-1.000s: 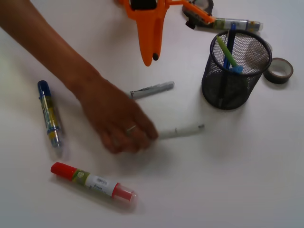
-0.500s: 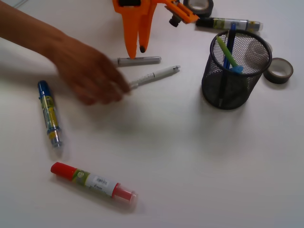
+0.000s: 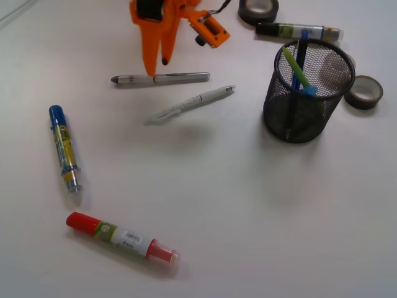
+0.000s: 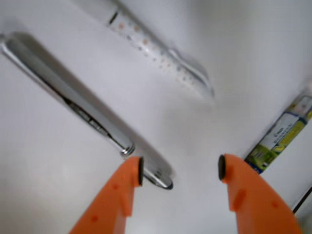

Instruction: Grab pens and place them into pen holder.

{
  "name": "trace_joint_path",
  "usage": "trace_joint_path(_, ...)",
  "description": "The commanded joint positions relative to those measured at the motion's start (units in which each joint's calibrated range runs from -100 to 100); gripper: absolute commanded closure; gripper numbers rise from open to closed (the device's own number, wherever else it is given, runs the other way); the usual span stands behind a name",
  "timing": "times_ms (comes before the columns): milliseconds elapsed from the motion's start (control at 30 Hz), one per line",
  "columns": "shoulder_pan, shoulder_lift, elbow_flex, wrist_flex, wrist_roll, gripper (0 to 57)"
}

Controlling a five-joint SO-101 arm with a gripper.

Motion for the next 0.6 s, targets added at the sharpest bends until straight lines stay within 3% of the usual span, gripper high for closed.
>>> trace_joint_path(0, 2.34, 2.49, -0.73, 2.51, 0.49, 39.1)
trace_joint_path(567, 2.49, 18.72, -8.25, 4.78, 2.34, 39.1)
